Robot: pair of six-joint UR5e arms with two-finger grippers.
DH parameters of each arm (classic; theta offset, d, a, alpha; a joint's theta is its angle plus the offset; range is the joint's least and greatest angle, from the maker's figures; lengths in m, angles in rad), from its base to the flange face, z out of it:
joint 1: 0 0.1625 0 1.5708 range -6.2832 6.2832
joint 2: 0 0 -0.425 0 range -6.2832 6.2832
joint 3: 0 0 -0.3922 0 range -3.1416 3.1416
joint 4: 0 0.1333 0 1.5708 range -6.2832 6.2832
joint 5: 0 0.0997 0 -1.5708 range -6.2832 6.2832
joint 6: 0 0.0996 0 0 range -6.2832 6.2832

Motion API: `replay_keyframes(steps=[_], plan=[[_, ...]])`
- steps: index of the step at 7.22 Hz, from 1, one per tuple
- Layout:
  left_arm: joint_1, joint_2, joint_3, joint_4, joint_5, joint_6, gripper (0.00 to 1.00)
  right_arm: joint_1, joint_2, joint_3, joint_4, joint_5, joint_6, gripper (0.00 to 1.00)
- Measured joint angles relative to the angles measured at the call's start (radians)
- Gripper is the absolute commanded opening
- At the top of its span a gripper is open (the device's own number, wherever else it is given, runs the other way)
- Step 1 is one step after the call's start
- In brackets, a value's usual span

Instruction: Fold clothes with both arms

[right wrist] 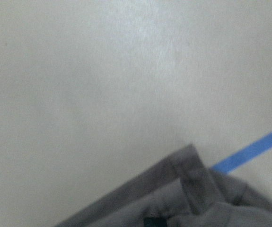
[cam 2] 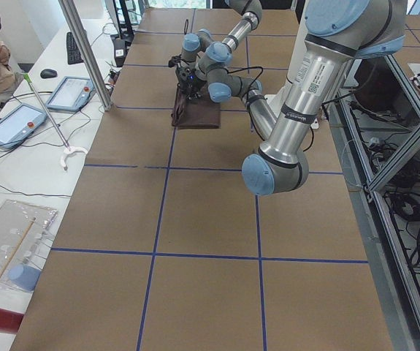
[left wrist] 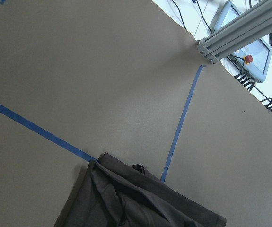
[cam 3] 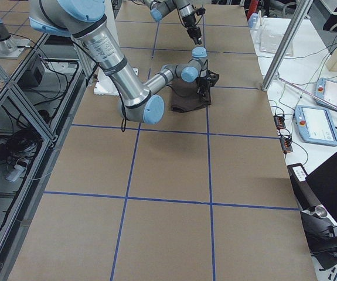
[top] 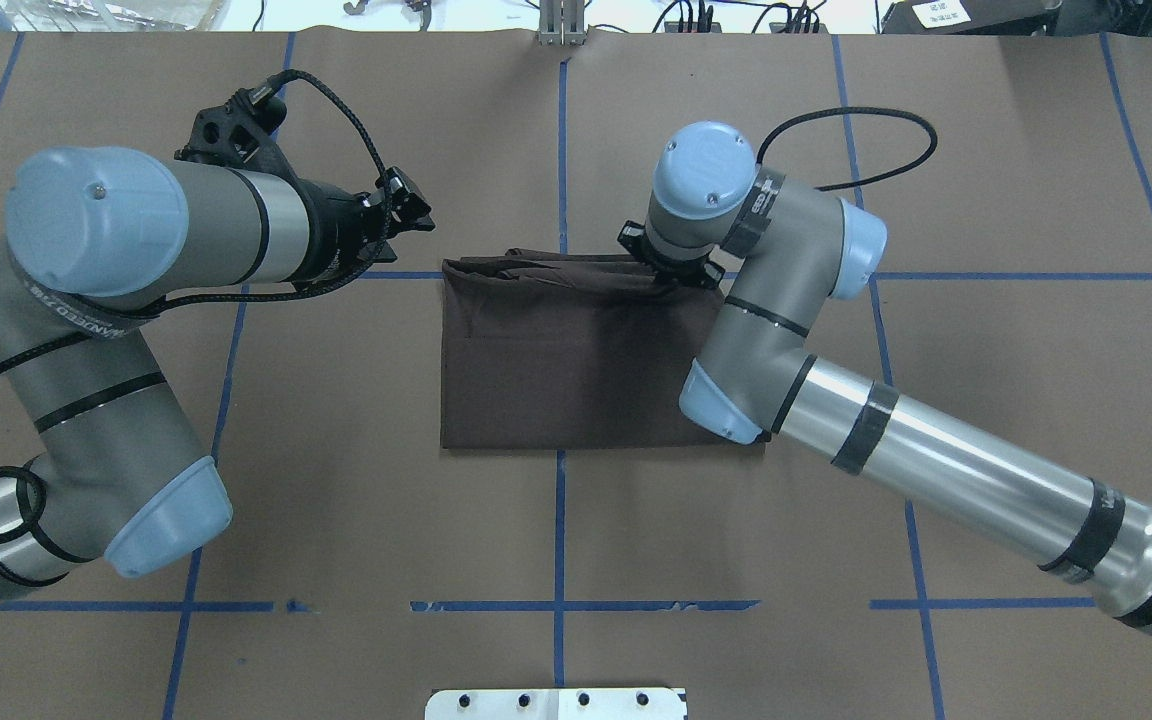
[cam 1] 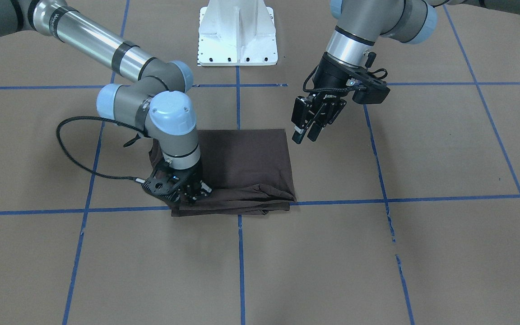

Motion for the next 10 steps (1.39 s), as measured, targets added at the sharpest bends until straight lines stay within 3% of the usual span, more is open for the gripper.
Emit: replay_keyframes(steps=[2, 5, 7, 8, 9, 10], plan=[[0.000, 0.002, -0.008, 0.000, -0.002, -0.002, 0.56, 0.088, 0.005, -0.065, 0.058, 0.053, -0.090, 0.00], [0.007, 0.004, -0.005, 0.010, -0.001, 0.003, 0.53, 0.189, -0.015, -0.052, 0.069, 0.162, -0.155, 0.00], [-0.002, 0.058, -0.042, 0.021, -0.029, 0.091, 0.53, 0.293, -0.086, -0.020, 0.068, 0.243, -0.321, 0.00], [-0.032, 0.125, -0.085, 0.023, -0.073, 0.214, 0.54, 0.364, -0.145, 0.003, 0.066, 0.272, -0.458, 0.25], [-0.093, 0.203, -0.123, 0.024, -0.141, 0.356, 0.56, 0.447, -0.212, 0.023, 0.064, 0.318, -0.608, 0.30], [-0.180, 0.280, -0.146, 0.024, -0.224, 0.521, 0.80, 0.532, -0.287, 0.051, 0.062, 0.374, -0.751, 0.99]])
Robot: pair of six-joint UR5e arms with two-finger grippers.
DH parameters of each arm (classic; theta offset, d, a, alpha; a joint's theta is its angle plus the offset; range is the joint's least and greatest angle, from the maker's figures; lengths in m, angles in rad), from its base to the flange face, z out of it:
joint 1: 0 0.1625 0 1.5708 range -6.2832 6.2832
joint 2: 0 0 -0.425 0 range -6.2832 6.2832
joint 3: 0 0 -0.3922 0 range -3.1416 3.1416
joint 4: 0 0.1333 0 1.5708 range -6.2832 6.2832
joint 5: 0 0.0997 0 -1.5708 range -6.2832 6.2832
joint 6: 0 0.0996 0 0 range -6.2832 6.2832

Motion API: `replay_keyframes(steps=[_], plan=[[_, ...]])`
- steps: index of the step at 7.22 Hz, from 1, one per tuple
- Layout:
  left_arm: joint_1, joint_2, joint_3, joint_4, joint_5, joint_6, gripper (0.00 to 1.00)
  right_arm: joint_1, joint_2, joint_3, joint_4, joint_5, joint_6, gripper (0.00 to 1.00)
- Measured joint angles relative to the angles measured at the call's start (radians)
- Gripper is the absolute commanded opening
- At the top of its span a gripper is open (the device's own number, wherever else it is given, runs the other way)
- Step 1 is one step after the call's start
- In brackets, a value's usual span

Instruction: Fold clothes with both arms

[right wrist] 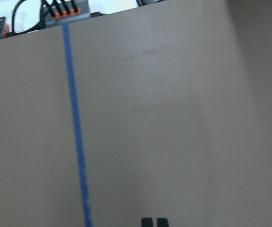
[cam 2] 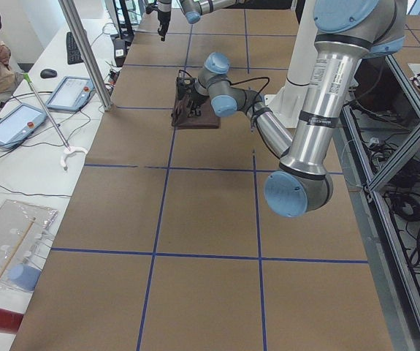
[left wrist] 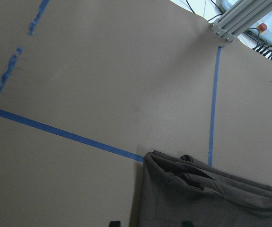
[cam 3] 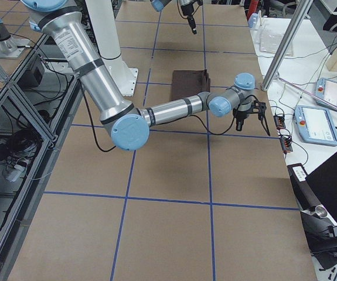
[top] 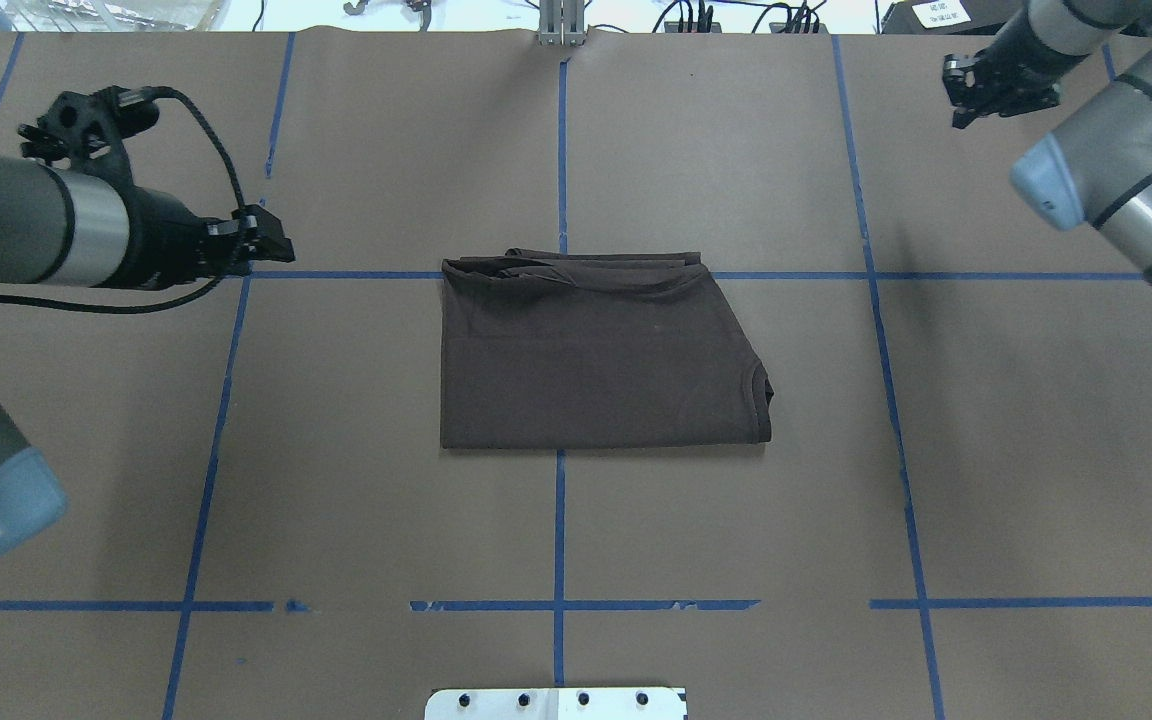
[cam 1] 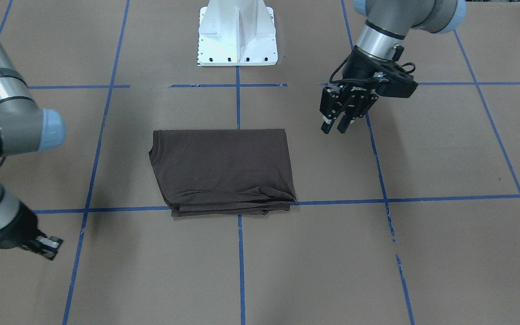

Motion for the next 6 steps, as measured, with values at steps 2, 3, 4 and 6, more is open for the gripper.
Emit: replay_keyframes(steps=[2, 3, 4, 6], plan=[[-0.197, 0.128, 0.017, 0.008, -0.125, 0.416, 1.00, 0.150, -0.152, 0.073, -0.001, 0.103, -0.235, 1.00], [-0.291, 0.172, 0.053, 0.023, -0.156, 0.616, 1.00, 0.195, -0.218, 0.112, -0.007, 0.148, -0.305, 1.00], [-0.394, 0.199, 0.095, 0.056, -0.202, 0.808, 1.00, 0.224, -0.272, 0.135, -0.019, 0.191, -0.374, 1.00], [-0.607, 0.214, 0.186, 0.260, -0.364, 1.114, 1.00, 0.244, -0.378, 0.170, -0.036, 0.231, -0.487, 1.00]])
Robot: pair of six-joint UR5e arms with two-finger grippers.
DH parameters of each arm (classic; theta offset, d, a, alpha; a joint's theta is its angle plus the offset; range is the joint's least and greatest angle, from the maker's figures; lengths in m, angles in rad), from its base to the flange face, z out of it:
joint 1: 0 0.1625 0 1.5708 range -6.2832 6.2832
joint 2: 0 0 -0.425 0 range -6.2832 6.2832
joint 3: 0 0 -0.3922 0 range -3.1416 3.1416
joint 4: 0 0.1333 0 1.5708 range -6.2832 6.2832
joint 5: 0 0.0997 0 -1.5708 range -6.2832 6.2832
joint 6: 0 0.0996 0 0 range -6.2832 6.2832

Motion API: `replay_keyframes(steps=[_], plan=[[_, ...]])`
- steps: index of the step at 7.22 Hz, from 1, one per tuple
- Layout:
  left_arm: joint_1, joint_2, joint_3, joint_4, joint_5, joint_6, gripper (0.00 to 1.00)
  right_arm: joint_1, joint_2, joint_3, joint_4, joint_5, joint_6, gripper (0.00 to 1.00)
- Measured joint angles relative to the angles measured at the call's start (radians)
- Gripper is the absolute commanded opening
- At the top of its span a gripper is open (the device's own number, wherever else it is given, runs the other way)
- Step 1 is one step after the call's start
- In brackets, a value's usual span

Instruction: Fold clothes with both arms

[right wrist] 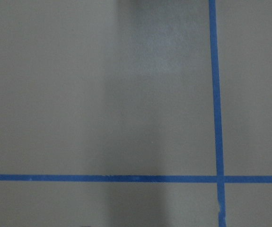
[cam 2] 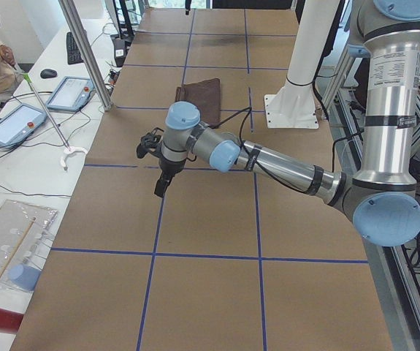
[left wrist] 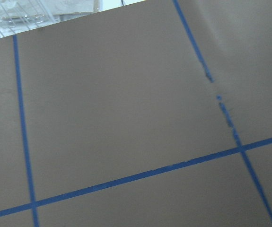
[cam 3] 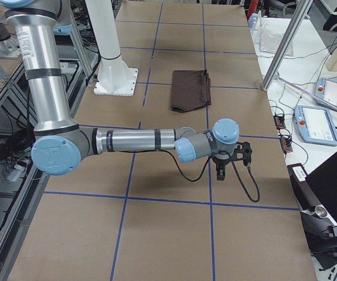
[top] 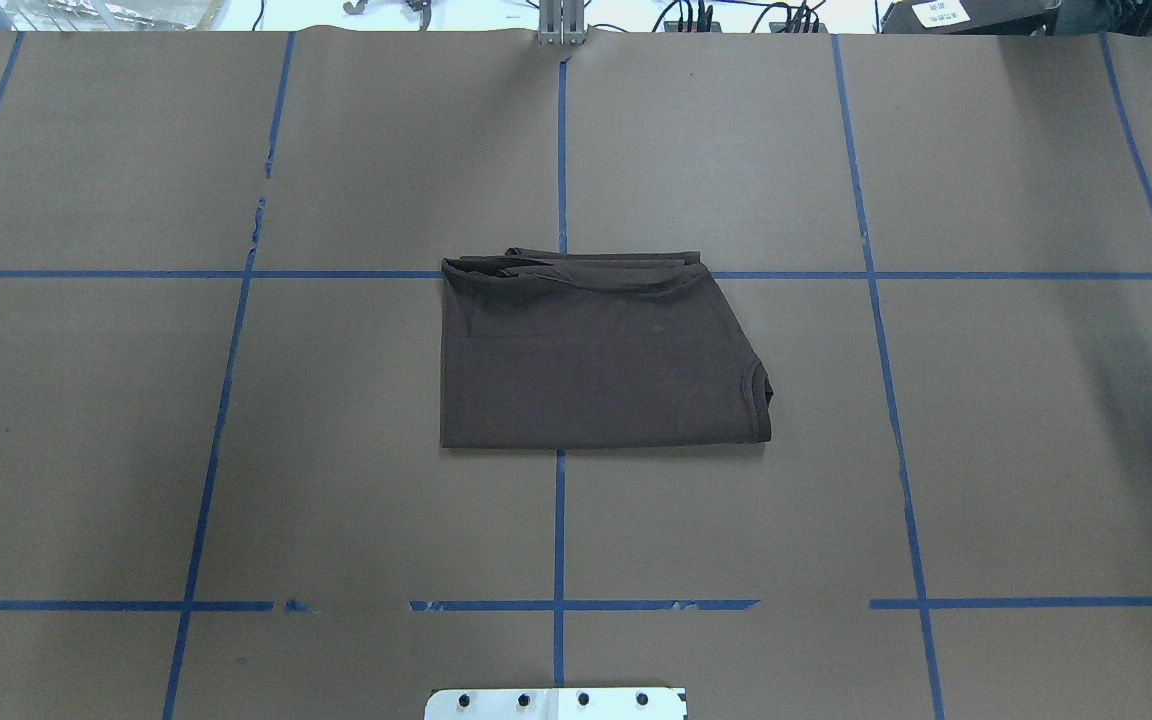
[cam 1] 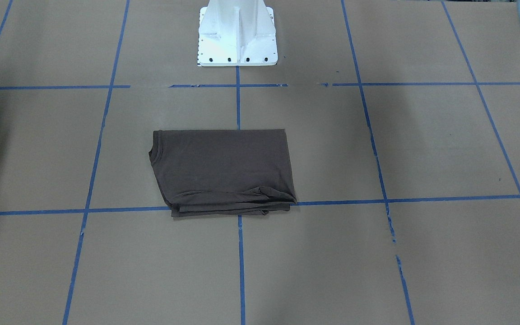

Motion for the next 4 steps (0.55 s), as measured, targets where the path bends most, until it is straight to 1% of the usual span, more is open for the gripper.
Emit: replay_keyframes(steps=[1, 2, 4], plan=[[-0.048, 0.005, 0.016, 0.114, -0.053, 0.057, 1.00, -0.003, -0.041, 0.022, -0.008, 0.004, -0.020, 1.00], [-0.066, 0.008, 0.024, 0.177, -0.073, 0.078, 1.00, -0.010, -0.061, 0.035, -0.020, 0.005, -0.033, 1.00], [-0.075, 0.013, 0.065, 0.207, -0.090, 0.092, 1.00, -0.029, -0.074, 0.055, -0.066, 0.006, -0.075, 1.00]])
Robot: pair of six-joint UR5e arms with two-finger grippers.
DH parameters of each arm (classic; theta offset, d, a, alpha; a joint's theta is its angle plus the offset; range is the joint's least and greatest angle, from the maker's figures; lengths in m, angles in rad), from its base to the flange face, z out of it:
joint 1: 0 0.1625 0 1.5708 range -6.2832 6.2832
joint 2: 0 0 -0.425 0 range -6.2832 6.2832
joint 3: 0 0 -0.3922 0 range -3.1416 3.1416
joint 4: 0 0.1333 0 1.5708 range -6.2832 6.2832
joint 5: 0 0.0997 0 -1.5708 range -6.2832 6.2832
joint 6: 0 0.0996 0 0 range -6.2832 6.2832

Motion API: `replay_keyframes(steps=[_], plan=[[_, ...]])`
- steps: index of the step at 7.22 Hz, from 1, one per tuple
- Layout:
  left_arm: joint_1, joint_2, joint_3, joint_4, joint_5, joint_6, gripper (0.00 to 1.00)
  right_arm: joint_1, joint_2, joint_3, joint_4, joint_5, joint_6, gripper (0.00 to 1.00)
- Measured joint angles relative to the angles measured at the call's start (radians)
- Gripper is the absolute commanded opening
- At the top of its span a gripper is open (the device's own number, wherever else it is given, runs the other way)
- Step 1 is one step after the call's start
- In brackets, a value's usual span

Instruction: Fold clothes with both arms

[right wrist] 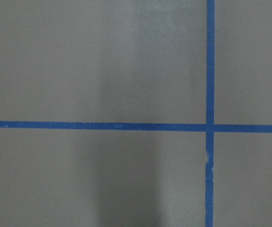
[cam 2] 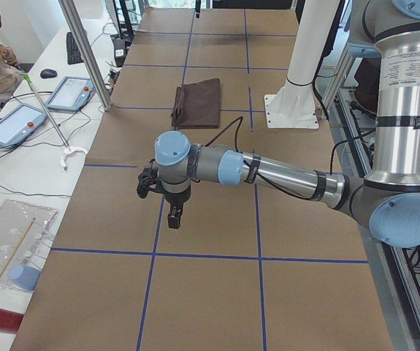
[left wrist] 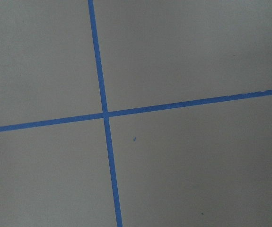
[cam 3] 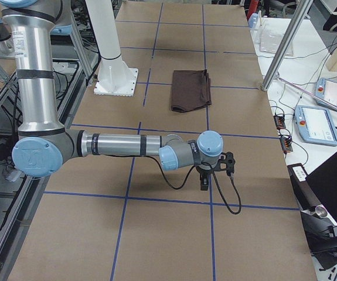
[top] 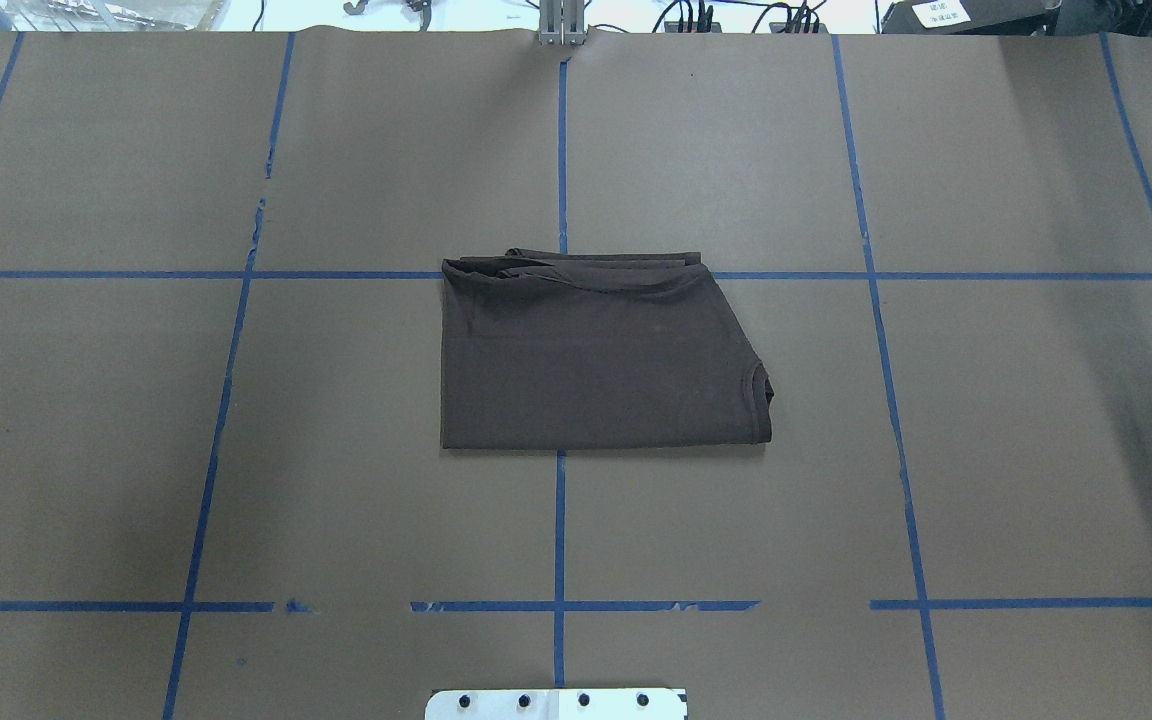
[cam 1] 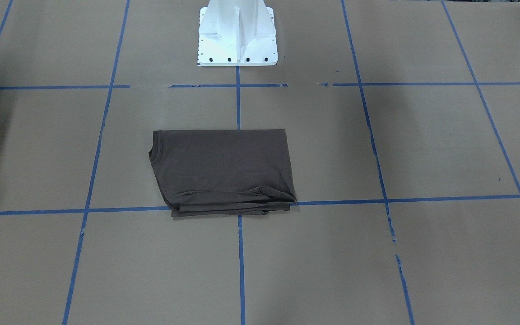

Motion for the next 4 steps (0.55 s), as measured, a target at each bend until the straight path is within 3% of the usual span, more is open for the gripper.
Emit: replay_keyframes(steps=[4], plan=[[-0.010, 0.000, 0.057, -0.007, -0.004, 0.003, 1.00, -0.017, -0.049, 0.090, -0.057, -0.002, -0.016, 1.00]])
